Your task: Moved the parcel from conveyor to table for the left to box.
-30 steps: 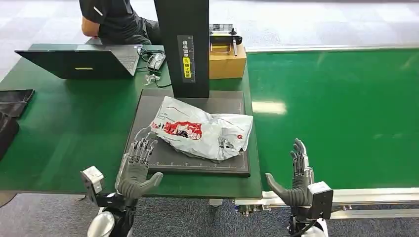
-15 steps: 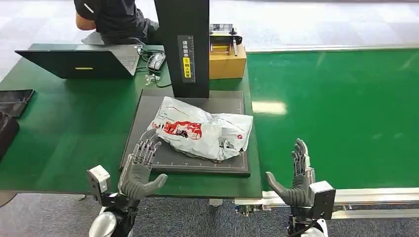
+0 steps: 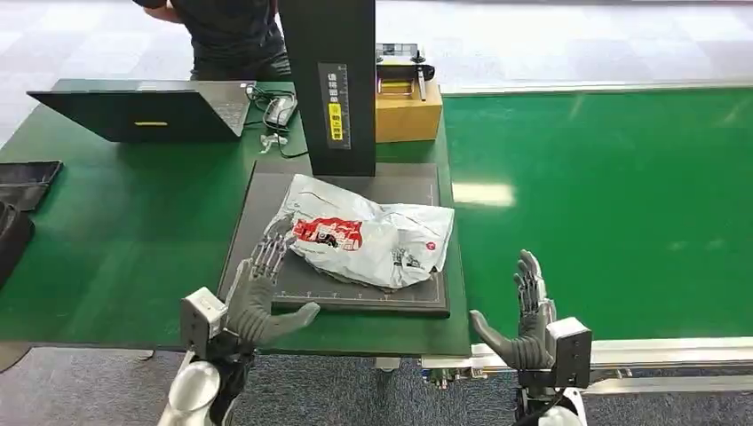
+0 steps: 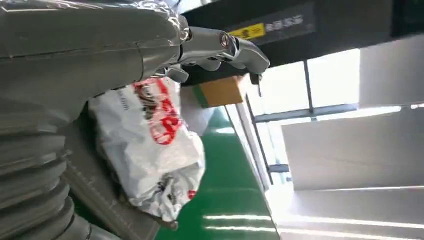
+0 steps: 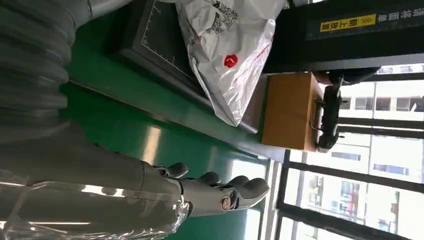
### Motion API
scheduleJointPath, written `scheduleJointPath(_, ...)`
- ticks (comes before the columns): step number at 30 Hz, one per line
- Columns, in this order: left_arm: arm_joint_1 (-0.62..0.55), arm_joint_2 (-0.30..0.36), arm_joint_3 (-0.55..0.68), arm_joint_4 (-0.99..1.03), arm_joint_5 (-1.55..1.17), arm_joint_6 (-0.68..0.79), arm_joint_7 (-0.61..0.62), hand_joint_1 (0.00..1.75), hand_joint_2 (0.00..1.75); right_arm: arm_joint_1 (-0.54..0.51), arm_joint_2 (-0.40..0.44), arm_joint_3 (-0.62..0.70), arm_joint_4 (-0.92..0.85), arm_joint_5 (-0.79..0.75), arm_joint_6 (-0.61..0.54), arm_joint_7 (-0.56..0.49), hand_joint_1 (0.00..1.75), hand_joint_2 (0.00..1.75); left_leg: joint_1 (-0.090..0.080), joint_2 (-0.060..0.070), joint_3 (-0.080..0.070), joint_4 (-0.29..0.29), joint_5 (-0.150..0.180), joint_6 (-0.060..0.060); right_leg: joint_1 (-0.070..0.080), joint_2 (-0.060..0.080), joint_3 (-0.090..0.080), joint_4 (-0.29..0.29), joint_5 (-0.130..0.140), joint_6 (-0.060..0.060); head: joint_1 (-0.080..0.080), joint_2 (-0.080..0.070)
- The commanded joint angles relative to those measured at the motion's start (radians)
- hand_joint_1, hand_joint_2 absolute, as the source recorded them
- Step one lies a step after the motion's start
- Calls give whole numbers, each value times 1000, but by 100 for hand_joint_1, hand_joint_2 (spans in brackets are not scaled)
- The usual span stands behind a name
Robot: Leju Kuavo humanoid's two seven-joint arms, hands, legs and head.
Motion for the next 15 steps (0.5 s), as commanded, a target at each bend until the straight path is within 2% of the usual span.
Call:
scheduleJointPath(1,-143,7,-88,92,-72,8,-51,0,175,-38,10,-18,88,-17,17,24,0,175,1,-2,1,-1,0,-2,0,-1,2,-1,0,1,0,0)
scheduleJointPath(5,-278,-3,-208,179,-274,120,-39,0,175,-51,16,-17,104,-51,39,16,0,175,1,-5,-1,0,2,-2,1,-4,1,-1,0,2,0,0)
scheduleJointPath(7,-352,-5,-292,253,-501,288,-3,0,175,-57,18,-19,101,-43,39,21,0,175,1,-5,0,-1,2,-2,0,-5,1,-1,1,2,0,0)
scheduleJointPath(10,-440,-25,-332,363,-564,323,19,0,175,-71,21,-28,106,-40,42,25,0,175,1,-7,0,-1,3,-3,0,-6,2,-1,1,2,0,0)
scheduleJointPath(12,-493,-18,-388,428,-716,384,134,0,175,-76,22,-30,112,-36,42,26,0,175,1,-6,0,-1,3,-3,0,-5,2,-2,1,3,0,0)
scheduleJointPath(13,-546,-33,-427,518,-835,410,237,0,175,-74,24,-38,110,-29,39,25,0,175,1,-6,0,0,2,-2,0,-5,2,-1,1,2,0,0)
scheduleJointPath(14,-546,-33,-427,518,-835,410,237,0,175,-74,24,-38,110,-29,39,25,0,175,0,-3,0,0,1,-1,0,-3,1,-1,1,1,0,0)
scheduleJointPath(15,-550,-35,-425,523,-835,409,237,0,175,-73,23,-39,109,-29,39,25,0,175,1,-7,1,-1,3,-2,0,-6,3,-2,1,2,0,0)
